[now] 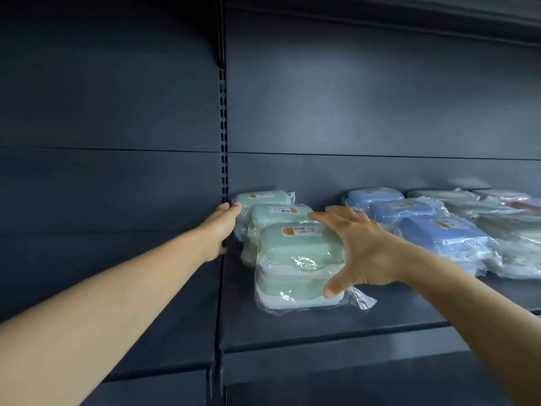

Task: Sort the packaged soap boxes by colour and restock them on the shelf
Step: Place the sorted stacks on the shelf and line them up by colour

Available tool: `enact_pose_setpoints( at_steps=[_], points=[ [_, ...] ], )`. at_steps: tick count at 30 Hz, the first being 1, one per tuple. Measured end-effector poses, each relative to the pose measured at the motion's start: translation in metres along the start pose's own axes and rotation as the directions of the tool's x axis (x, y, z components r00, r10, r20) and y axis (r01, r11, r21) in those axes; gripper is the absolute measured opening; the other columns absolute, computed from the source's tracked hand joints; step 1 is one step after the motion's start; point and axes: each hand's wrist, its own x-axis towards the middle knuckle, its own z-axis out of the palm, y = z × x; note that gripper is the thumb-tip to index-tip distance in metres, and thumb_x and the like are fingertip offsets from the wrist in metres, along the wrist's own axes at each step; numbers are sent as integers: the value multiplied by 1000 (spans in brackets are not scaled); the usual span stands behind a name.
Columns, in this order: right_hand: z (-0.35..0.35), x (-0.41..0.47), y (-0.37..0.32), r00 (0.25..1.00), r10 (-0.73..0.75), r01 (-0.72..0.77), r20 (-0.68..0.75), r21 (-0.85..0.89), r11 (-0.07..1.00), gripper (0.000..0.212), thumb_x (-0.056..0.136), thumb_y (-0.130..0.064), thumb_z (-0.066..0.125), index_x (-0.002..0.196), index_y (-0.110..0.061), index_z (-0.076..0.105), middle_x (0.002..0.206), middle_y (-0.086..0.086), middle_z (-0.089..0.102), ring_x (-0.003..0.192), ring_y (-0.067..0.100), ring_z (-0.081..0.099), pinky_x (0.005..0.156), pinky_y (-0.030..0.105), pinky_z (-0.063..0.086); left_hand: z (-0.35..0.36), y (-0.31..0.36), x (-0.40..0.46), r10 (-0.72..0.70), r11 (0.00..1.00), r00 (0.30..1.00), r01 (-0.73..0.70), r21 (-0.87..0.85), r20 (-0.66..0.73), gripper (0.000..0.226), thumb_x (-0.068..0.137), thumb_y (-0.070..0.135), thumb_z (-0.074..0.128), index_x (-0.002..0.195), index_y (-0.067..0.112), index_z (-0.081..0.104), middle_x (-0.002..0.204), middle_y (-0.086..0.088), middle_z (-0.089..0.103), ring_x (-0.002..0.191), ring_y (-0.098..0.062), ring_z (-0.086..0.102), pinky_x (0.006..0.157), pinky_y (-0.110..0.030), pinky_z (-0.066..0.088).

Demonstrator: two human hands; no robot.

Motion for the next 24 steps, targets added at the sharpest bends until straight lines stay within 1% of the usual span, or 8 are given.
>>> enact_pose_setpoints(
  at_steps=[2,5,8,9,13,15,19,24],
  points=[
    [3,10,1,999,-31,30,14,7,1000,126,52,-44,88,148,-41,7,154,-11,10,141,14,14,116,33,20,3,-4,21,-42,997,998,45,-58,52,70,81,65,49,144,44,27,152,9,32,132,-23,42,104,-49,40],
    [10,18,5,998,-64,64,6,7,998,122,51,-42,87,147,-40,12,152,-17,19,135,8,28,111,29,28,13,-6,34,-79,982,980,108,-153,185,78,77,70,51,145,42,27,147,3,43,121,-25,55,98,-46,46],
    [11,19,11,998,-61,61,5,11,998,120,53,-42,86,148,-38,12,150,-19,23,132,7,32,109,31,32,22,-8,47,-64,981,966,107,-162,250,105,51,77,61,145,43,28,143,1,47,114,-26,60,97,-49,47],
    [10,20,12,998,-57,57,4,6,998,119,54,-42,86,148,-37,12,150,-18,23,132,7,33,109,32,33,25,-8,49,-57,981,964,102,-166,259,106,49,76,62,144,42,30,141,-1,49,114,-27,60,96,-50,47],
    [10,23,14,999,-44,44,-6,-19,999,117,57,-40,84,148,-34,12,149,-14,24,130,10,35,111,32,29,37,-5,43,-20,973,959,83,-214,281,60,84,58,49,137,31,43,126,-7,62,107,-28,65,85,-42,53],
    [10,24,15,999,-49,50,4,-10,999,116,58,-37,84,148,-35,12,149,-16,24,130,9,35,111,31,27,40,-5,45,-9,972,950,81,-219,312,48,91,48,43,132,24,50,121,-10,66,108,-29,64,88,-42,52],
    [7,27,16,998,-53,54,33,-28,998,116,57,-31,84,148,-34,12,149,-14,25,129,9,36,111,35,28,42,-2,43,24,973,925,66,-222,379,48,90,42,40,124,16,62,121,-13,65,111,-29,61,102,-41,43],
    [1,24,26,999,-24,27,45,-84,996,114,60,-30,84,148,-37,11,150,-16,21,132,11,31,113,38,23,56,1,46,-1,977,908,90,-192,418,63,78,62,53,132,29,52,121,-6,66,109,-27,64,96,-45,48]
  ],
)
